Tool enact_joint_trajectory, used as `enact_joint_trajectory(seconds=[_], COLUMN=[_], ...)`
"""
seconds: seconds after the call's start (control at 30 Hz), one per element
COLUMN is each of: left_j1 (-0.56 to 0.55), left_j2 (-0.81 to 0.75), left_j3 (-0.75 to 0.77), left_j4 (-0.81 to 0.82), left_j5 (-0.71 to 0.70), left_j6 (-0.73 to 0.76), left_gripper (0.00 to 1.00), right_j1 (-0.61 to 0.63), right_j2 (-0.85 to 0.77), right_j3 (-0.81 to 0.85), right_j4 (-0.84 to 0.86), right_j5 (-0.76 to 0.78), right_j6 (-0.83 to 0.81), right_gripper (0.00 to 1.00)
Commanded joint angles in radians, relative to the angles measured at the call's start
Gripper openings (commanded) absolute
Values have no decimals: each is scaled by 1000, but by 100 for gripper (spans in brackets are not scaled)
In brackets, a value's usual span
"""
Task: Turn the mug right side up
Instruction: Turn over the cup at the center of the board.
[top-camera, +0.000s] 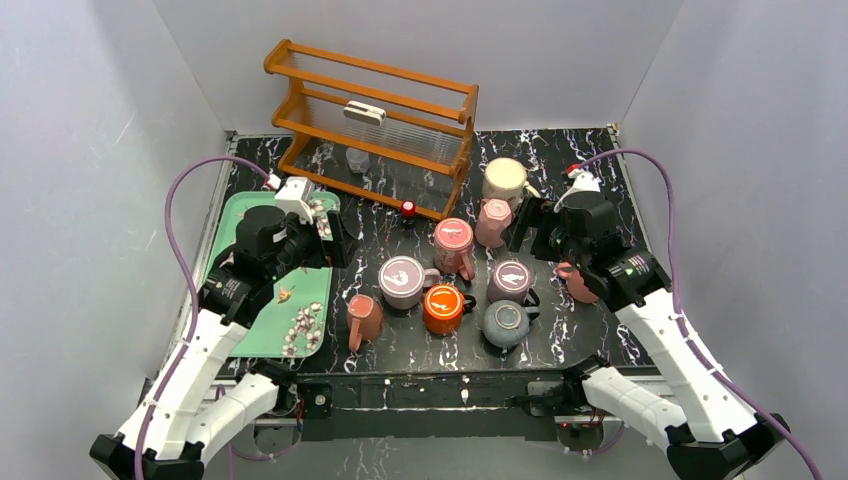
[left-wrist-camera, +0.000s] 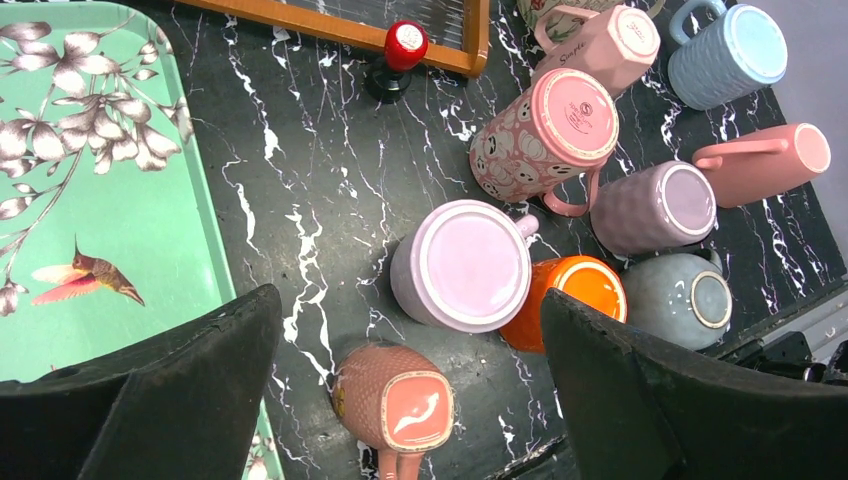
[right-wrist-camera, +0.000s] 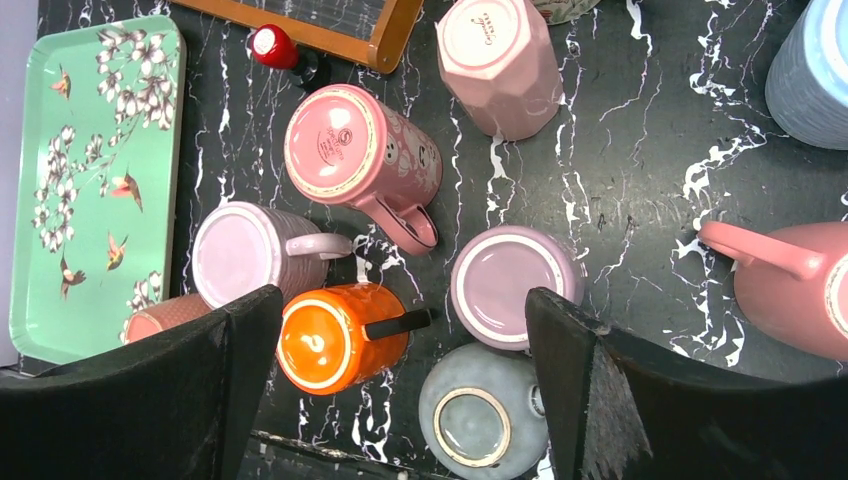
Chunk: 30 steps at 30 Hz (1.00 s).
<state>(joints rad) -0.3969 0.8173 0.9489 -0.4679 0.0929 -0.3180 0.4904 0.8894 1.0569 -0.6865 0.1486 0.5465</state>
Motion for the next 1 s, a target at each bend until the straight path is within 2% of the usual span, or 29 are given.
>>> enact_joint_trajectory(seconds=[0.0,0.53,0.67,0.77,0.97], left_j1=[-4,-3,-4,-4,-3], left_j2=[-23,-2,0,-1,-13], left_j3=[-4,-18,-25,-25,-21], left_j4=[-20,-29,-25,-22,-19], left_j5=[-18,-58,-79,-116,-93], left_j6=[-1,39,46,47,20], left_gripper=[98,98,98,98,98], right_j1=[-4,-4,-3,-3,0], right_j2=[-14,-7,6,25,61], right_j3=[30,21,11,-2,-43], right_j4=[5,-25,-9,18,70], right_j5=[14,58,-40,-126,-226], right_j6=[4,45,72,92,75], right_gripper=[99,99,98,92,84])
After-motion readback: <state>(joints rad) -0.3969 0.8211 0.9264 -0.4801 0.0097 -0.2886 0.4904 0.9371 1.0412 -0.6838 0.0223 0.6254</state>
